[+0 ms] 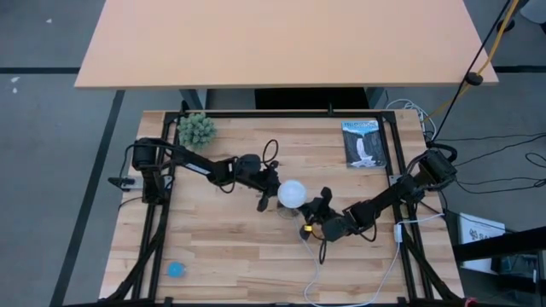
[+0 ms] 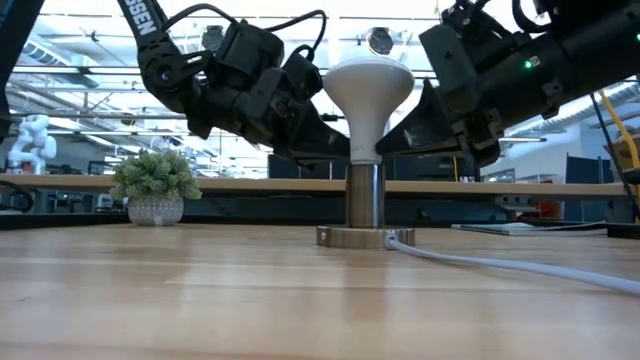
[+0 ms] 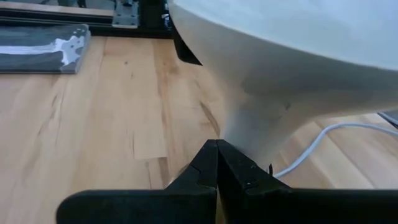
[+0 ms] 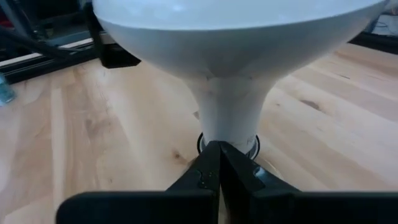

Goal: Screw lightbulb
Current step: Remove the white light bulb from the gold lamp

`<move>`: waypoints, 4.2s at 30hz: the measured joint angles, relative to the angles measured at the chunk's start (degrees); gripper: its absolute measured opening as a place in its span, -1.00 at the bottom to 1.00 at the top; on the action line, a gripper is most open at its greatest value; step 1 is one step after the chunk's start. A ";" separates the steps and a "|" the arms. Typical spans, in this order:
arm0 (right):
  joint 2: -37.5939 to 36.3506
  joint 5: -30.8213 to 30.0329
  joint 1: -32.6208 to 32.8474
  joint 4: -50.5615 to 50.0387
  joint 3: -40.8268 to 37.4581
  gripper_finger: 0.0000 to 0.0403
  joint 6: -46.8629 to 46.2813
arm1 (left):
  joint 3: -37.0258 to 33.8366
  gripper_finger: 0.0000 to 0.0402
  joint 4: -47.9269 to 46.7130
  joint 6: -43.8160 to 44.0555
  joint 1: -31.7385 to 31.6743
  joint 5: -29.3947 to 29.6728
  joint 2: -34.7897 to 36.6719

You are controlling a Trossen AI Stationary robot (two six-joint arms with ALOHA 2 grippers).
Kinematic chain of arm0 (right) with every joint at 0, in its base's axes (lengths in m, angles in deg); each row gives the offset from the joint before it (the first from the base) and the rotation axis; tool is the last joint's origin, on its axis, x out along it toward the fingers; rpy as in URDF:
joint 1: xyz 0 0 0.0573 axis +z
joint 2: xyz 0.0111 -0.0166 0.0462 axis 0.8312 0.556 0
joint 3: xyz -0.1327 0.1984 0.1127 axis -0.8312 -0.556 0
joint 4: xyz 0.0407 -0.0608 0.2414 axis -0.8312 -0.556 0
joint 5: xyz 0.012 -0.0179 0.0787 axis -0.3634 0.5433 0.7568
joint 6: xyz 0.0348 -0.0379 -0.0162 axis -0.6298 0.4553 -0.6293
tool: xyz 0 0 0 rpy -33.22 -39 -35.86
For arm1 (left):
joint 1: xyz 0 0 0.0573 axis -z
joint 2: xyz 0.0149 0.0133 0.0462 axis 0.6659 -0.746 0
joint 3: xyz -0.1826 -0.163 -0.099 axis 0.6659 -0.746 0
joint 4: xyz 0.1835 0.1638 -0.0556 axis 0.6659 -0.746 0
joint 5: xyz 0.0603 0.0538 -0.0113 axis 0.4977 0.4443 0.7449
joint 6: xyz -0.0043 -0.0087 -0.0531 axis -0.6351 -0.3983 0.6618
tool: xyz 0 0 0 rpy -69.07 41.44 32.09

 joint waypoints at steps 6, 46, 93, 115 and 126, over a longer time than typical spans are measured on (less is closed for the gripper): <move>0.00 -0.82 -0.54 -1.00 0.00 -1.00 -0.28 | 0.00 -1.00 -0.85 0.39 -0.03 0.16 0.07; -0.76 4.13 1.01 -1.17 0.02 -1.00 -8.46 | -0.57 -1.00 -1.65 2.33 2.52 0.41 0.37; -13.22 -2.32 8.60 -36.03 -0.02 -1.00 -32.84 | -0.96 -0.64 -10.90 7.89 19.56 22.47 4.26; -13.22 -2.32 8.60 -35.75 -0.02 -1.00 -32.01 | -0.96 0.40 0.99 7.78 23.18 29.01 4.26; -13.22 -2.32 8.60 -35.77 -0.02 -1.00 -32.11 | -0.96 0.40 4.10 9.59 23.20 28.90 4.26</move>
